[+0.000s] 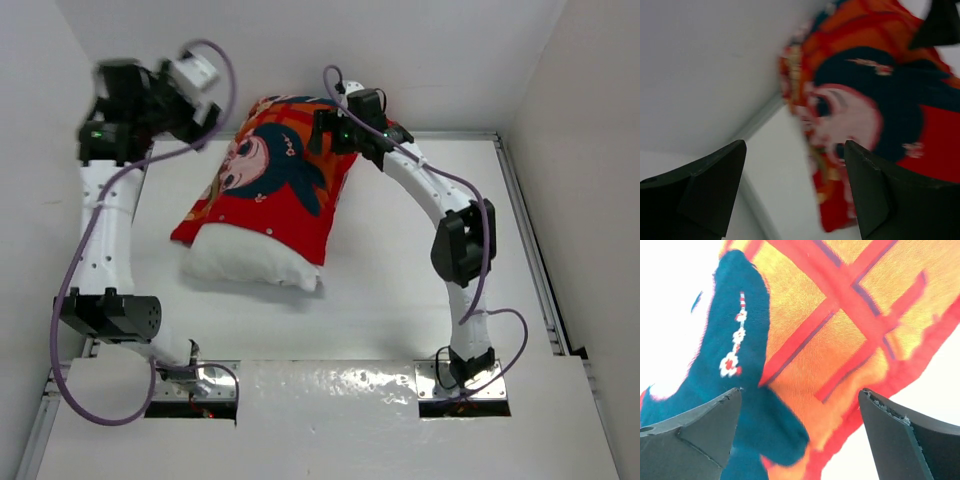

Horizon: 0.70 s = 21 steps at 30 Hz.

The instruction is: Put the pillow into the pillowcase

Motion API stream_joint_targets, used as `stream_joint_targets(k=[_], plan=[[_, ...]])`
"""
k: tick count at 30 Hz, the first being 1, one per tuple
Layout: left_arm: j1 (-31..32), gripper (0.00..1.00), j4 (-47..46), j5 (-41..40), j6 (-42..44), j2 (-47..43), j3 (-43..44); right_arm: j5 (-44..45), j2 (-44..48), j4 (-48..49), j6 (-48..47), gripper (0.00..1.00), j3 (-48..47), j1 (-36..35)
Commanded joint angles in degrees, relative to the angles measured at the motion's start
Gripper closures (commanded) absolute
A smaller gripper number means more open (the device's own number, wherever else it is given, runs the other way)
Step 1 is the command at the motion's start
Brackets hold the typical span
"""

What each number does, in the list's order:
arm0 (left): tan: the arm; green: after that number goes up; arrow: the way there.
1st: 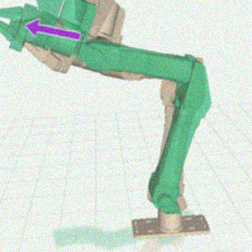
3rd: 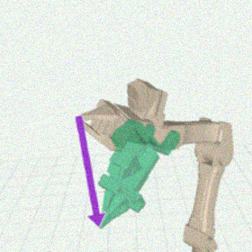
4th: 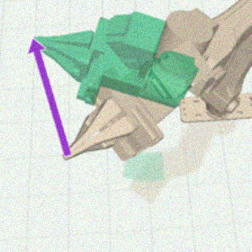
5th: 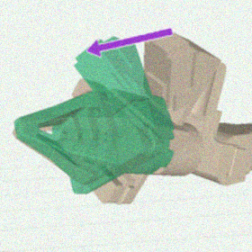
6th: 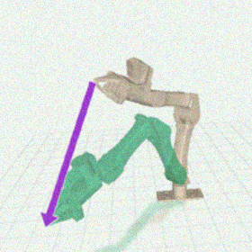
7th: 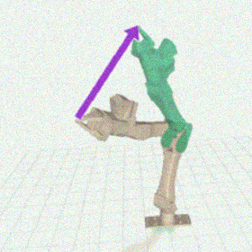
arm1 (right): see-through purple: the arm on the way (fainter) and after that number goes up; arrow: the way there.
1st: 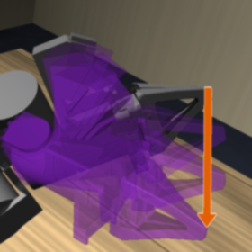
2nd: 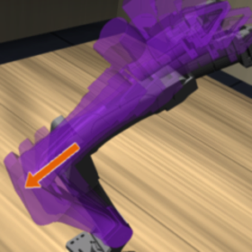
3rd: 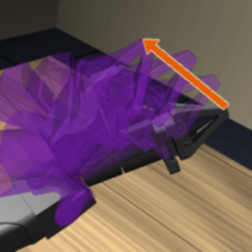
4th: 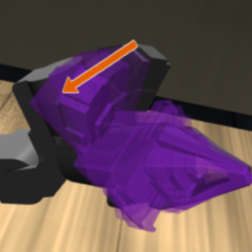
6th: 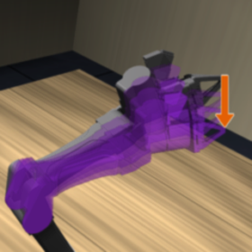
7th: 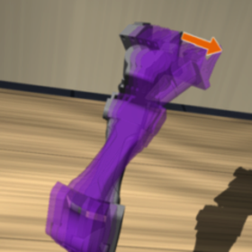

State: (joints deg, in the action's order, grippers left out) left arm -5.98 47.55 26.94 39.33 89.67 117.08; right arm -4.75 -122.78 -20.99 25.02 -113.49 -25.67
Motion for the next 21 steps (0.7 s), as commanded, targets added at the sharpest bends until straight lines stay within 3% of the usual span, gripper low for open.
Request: stream_joint_targets(k=[1, 3, 4, 7, 11, 14, 17, 21], plan=[[7.36, 0.23, 12.66, -4.41, 2.86, 2.88, -14.88, 1.75, 5.51, -4.06, -1.19, 0.01, -1.84, 0.09], [15.0, 0.2, 11.17, -11.78, 1.9, 0.17, -20.19, 6.58, 14.12, -1.86, -2.77, 0.01, 6.41, 0.36], [20.25, 0.18, 10.03, -12.78, 1.37, -1.24, -24.83, 8.95, 17.19, -1.51, -3.21, 0.01, 8.96, 0.53], [27.39, 0.14, 5.9, -12.44, 3.46, -8.61, -33.19, 16.43, 29.58, -2.29, -3.4, 0.01, 19.16, 0.53], [28.48, 0.1, 2.02, -13.22, 12.5, -18.19, -43.67, 14.69, 46.72, -1.17, 2.03, 0.01, 41.6, -0.95], [28.48, 0.1, 3.17, -16.73, 16.91, -17.34, -46.49, 13.19, 60.25, 0.94, 8.09, 0.01, 56.12, -4.2], [28.56, 0.1, 0.54, -17.27, 17.1, -16.37, -48.87, 12.75, 65.02, 4.37, 12.93, 0.01, 66.95, -7.01], [28.65, 0.15, -6.67, -22.19, 12.27, -14.61, -50.72, 13.36, 68.55, 7.89, 16.64, 0.01, 74.37, -12.29]])
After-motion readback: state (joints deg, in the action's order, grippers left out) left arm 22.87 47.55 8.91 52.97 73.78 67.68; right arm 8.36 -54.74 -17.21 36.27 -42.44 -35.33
